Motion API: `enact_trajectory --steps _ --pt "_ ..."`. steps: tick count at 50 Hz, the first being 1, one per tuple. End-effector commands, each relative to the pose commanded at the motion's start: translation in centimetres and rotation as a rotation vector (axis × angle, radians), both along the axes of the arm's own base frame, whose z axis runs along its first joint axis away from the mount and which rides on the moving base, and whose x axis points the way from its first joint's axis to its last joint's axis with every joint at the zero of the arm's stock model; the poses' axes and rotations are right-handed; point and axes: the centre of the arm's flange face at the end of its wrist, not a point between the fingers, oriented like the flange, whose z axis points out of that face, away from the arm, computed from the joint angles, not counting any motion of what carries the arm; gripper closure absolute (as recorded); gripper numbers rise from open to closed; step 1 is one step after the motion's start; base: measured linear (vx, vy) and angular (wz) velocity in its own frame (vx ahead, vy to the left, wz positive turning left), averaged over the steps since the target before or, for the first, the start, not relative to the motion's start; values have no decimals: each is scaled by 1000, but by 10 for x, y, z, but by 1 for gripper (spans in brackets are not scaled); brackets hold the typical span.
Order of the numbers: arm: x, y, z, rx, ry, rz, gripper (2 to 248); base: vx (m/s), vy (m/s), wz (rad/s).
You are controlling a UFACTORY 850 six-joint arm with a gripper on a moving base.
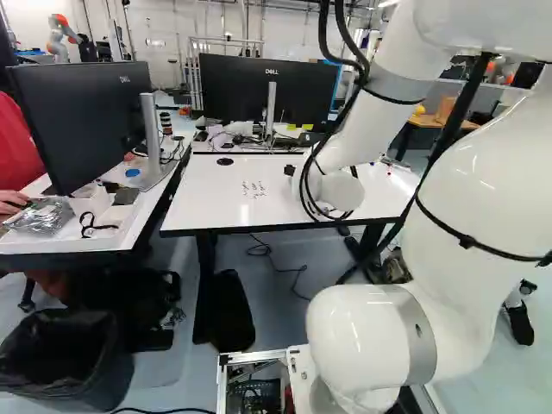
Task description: Clean the table with the green towel
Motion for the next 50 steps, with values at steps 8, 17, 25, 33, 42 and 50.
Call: enact_trajectory --steps 8,17,25,33,42,50 --pt "17 -4 0 0 2 -7 3 0 0 0" --pt "30 -6 -3 2 24 -9 3 0 0 0" --pt "34 -6 -6 5 59 -8 3 0 0 0" --pt "39 -6 -9 8 96 -7 3 0 0 0" --pt "43 -6 -13 12 139 -6 3 0 0 0" --pt "47 -6 -16 15 177 -5 3 0 0 0"
